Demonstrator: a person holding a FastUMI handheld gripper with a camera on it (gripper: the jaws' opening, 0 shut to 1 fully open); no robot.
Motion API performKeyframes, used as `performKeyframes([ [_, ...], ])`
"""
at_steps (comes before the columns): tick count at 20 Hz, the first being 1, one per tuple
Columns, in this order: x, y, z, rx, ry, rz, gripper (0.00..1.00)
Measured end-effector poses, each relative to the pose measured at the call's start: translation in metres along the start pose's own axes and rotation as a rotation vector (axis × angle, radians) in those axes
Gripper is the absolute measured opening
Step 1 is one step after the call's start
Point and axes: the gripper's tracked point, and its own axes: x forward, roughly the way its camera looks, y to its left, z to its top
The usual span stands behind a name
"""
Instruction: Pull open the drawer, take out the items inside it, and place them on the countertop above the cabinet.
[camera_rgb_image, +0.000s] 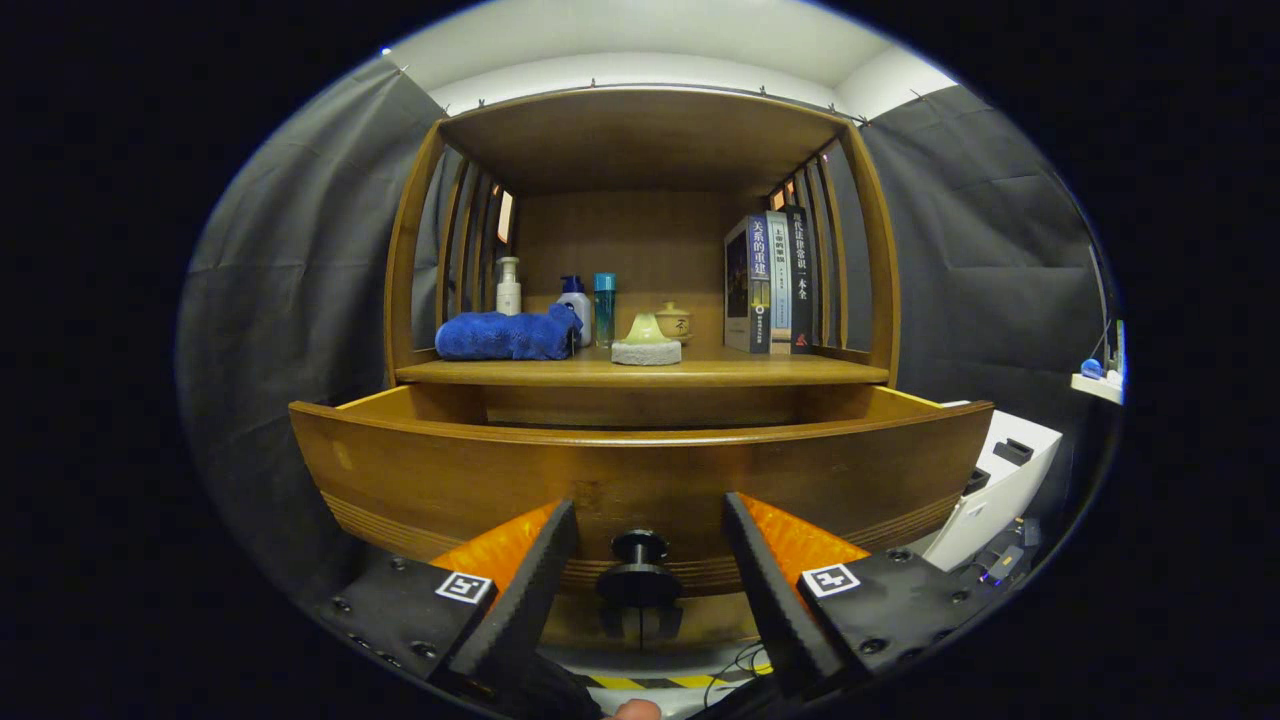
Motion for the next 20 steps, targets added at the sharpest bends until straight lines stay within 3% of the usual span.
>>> performKeyframes([
  [20,0.099,-0.004,0.018,-0.002,-0.036,0.005,0.97],
])
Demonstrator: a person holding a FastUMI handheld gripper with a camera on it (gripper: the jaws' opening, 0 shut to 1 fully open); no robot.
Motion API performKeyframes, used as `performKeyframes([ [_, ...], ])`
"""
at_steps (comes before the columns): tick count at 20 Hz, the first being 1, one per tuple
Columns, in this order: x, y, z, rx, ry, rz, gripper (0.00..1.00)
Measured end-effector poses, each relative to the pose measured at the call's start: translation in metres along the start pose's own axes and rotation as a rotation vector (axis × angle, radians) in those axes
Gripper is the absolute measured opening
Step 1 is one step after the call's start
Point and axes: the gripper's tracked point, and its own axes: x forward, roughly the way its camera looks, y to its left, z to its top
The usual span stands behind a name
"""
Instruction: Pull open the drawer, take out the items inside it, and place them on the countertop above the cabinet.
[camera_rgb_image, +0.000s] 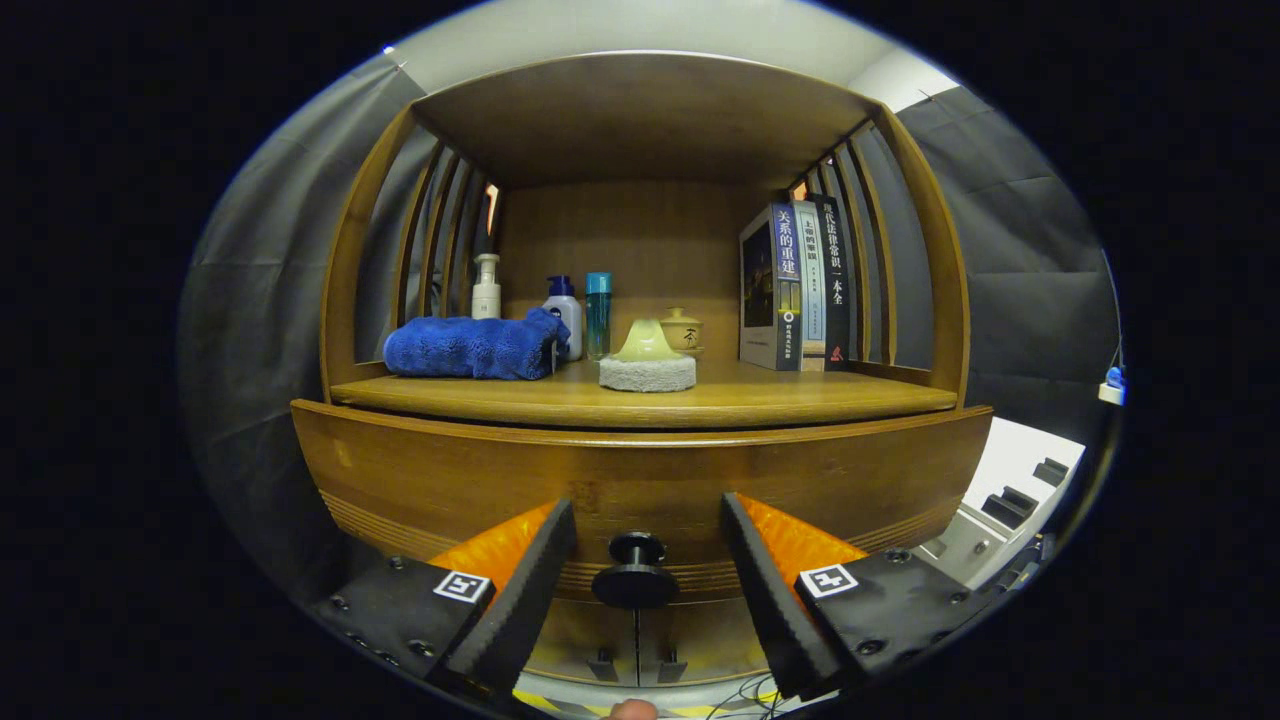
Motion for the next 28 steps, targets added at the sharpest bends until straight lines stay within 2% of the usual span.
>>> performKeyframes([
  [7,0.020,0.000,0.002,0.001,-0.004,-0.001,0.97],
  [13,0.024,0.001,0.002,-0.032,-0.010,-0.012,0.97],
  [16,0.022,0.004,0.005,-0.066,0.013,0.009,0.97],
  [18,0.014,0.003,0.016,-0.092,0.001,-0.001,0.97],
  [25,-0.049,0.007,0.055,0.036,-0.065,0.005,0.98],
  [28,-0.079,0.000,0.075,0.050,-0.103,-0.013,0.98],
])
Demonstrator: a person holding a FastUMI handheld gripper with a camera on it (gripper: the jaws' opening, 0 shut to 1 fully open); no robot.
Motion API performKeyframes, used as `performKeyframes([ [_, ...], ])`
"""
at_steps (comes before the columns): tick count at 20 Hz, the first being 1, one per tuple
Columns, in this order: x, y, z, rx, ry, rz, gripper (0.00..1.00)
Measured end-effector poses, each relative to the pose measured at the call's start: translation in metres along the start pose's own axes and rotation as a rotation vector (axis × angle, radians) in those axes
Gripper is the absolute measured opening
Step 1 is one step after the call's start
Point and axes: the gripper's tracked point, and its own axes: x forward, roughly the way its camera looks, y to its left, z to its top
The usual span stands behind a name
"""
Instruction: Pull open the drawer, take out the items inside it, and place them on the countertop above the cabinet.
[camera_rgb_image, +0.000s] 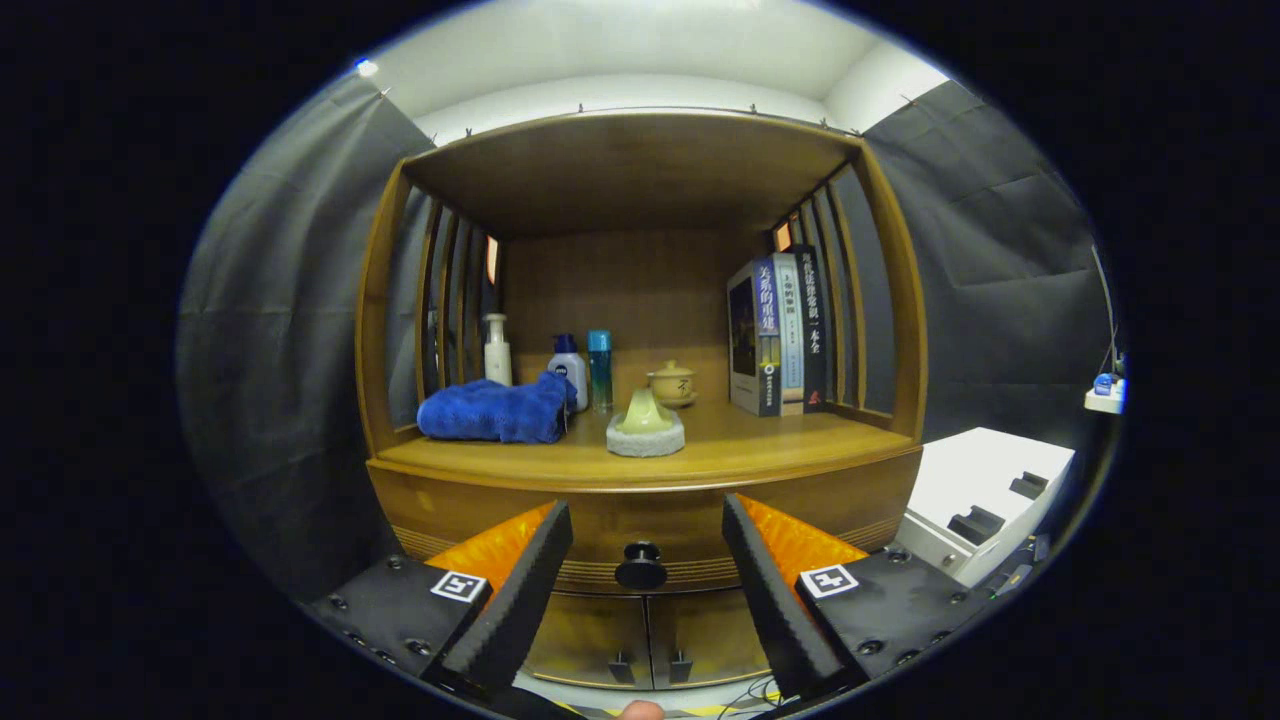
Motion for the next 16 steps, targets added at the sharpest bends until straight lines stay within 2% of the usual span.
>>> performKeyframes([
  [4,-0.034,-0.007,0.023,-0.051,-0.028,-0.031,0.98],
  [8,-0.059,-0.004,0.035,-0.082,-0.033,-0.012,0.98],
  [12,-0.074,-0.012,0.039,-0.130,-0.014,-0.036,0.98],
  [16,-0.080,-0.007,0.040,-0.141,-0.023,-0.011,0.98],
])
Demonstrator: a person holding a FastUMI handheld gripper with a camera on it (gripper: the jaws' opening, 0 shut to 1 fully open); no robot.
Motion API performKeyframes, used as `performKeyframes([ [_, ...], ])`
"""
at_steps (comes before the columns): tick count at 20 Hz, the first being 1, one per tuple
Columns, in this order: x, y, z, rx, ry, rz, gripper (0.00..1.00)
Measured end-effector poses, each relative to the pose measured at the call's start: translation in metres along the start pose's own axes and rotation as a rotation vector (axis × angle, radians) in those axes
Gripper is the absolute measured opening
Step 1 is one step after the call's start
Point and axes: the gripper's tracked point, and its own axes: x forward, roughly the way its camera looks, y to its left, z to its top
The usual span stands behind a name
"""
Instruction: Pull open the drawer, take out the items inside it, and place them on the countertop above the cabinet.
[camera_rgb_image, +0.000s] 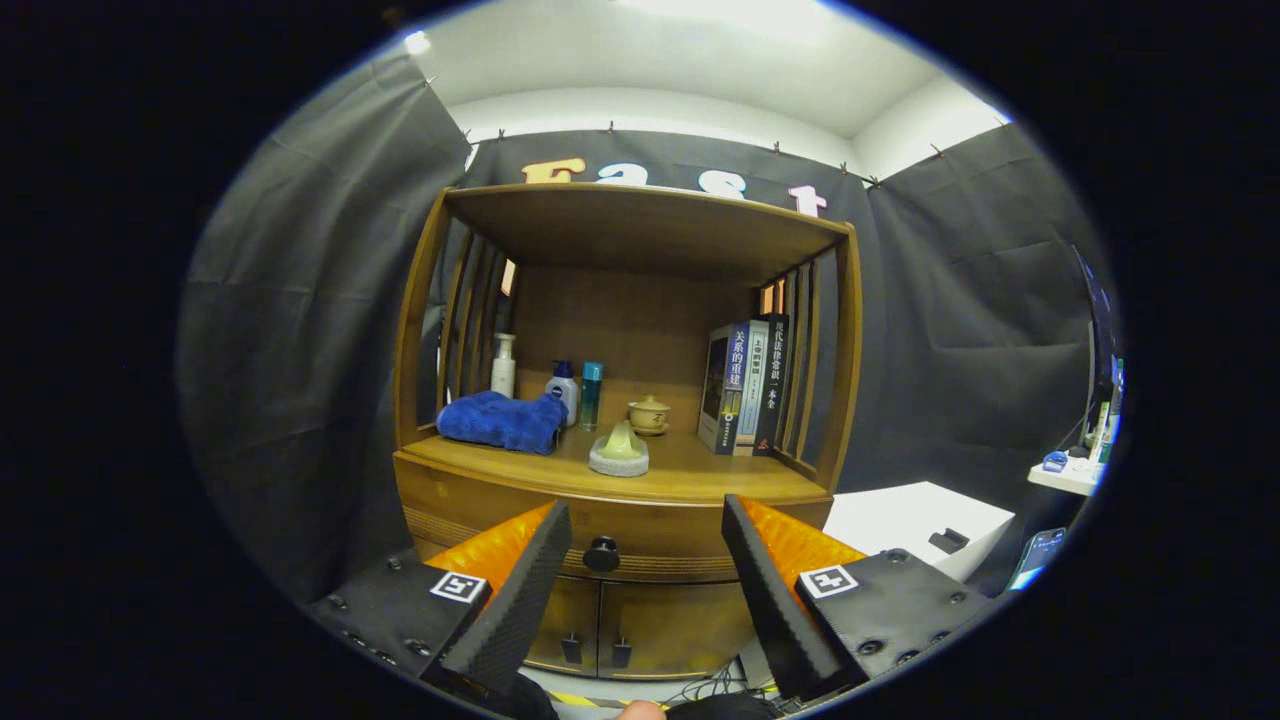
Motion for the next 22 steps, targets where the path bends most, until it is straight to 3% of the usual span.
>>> performKeyframes([
  [22,-0.004,0.000,0.007,0.026,-0.034,0.001,0.98],
])
